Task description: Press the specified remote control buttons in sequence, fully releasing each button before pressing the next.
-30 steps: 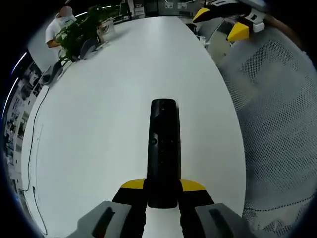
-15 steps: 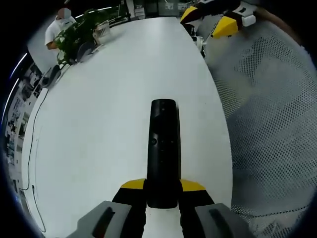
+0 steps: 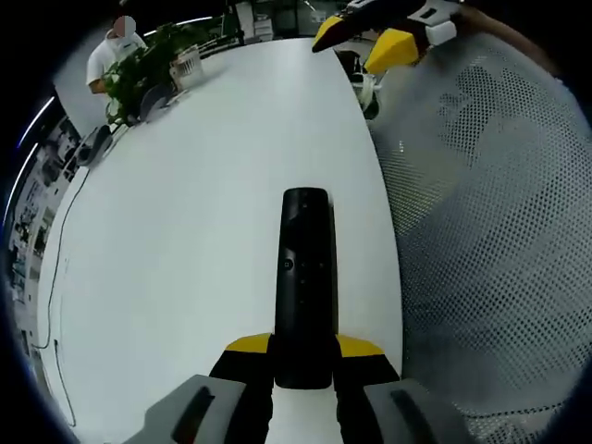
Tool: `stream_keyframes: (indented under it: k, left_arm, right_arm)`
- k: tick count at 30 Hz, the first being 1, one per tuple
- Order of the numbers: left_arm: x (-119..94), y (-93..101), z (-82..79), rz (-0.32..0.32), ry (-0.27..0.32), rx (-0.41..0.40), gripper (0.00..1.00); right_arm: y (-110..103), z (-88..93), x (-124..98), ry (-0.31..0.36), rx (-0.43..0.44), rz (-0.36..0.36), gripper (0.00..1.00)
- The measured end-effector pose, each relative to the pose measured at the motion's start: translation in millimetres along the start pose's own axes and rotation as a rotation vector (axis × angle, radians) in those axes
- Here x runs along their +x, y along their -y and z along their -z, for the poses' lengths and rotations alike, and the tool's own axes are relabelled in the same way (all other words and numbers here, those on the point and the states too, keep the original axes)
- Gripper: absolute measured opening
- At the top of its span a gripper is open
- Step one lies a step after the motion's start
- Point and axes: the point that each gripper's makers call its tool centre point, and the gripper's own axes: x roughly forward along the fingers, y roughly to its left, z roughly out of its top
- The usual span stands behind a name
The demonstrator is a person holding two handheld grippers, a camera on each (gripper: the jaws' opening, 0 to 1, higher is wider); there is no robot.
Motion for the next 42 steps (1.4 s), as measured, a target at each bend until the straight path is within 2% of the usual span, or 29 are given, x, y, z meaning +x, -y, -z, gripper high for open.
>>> stream_keyframes:
  k: [20, 26, 35, 42]
  left_arm:
    - [-0.7, 30.4, 0.7, -0.008, 0.073, -0.044, 0.24]
    - [-0.5, 31.0, 0.4, -0.007, 0.095, -0.046, 0.24]
    - [0.8, 30.8, -1.1, 0.015, 0.116, -0.035, 0.24]
    - [1.3, 32.2, -0.7, 0.019, 0.105, -0.025, 0.24]
  right_arm:
    - [-9.6, 5.1, 4.3, -0.038, -0.034, -0.037, 0.39]
    - [-13.2, 8.3, 6.0, -0.060, -0.051, -0.052, 0.39]
    - [-26.1, 10.8, 9.0, -0.092, -0.074, -0.133, 0.38]
    - [-34.7, 15.6, 18.0, -0.179, -0.142, -0.238, 0.24]
